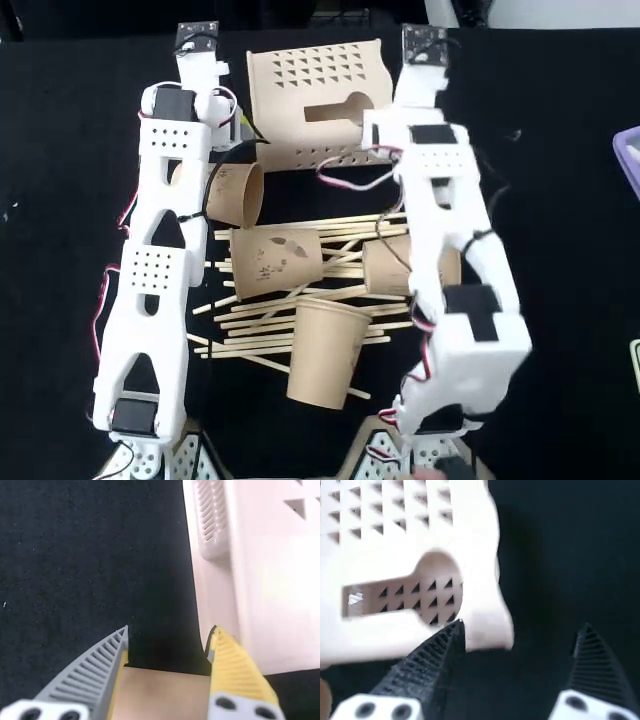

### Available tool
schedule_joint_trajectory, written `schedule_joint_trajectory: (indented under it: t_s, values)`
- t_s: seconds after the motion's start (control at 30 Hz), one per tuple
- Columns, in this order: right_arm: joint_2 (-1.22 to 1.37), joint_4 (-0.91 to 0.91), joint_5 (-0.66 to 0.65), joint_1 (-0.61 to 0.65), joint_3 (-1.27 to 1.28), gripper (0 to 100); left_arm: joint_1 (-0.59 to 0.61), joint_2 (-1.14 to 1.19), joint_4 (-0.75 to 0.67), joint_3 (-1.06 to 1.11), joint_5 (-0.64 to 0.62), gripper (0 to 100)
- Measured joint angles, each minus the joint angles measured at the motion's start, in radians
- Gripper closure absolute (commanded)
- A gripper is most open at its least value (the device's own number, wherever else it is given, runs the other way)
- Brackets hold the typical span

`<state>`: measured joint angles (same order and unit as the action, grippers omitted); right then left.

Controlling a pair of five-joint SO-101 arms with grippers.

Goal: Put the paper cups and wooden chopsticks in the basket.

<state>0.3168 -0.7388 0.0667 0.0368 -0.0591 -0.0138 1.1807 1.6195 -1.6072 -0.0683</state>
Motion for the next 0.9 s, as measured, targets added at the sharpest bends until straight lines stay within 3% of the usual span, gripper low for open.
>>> schedule_joint_trajectory:
  t_s: [0.33,0.4,0.5,0.57,0.9]
  values:
    - [0.275,-0.118,-0.014,0.018,-0.338,68.8,0.000,0.000,0.000,0.000,0.000,74]
    - [0.321,-0.146,-0.011,0.020,-0.396,77.7,0.000,0.000,0.000,0.000,0.000,74]
    - [0.373,-0.195,-0.011,0.021,-0.474,99.1,0.000,0.000,0.000,0.000,0.000,74]
    - [0.402,-0.227,-0.011,0.020,-0.523,96.0,0.000,0.000,0.000,0.000,0.000,74]
    - [0.410,-0.436,-0.015,-0.011,-0.718,98.8,0.003,0.003,0.000,0.000,0.000,74]
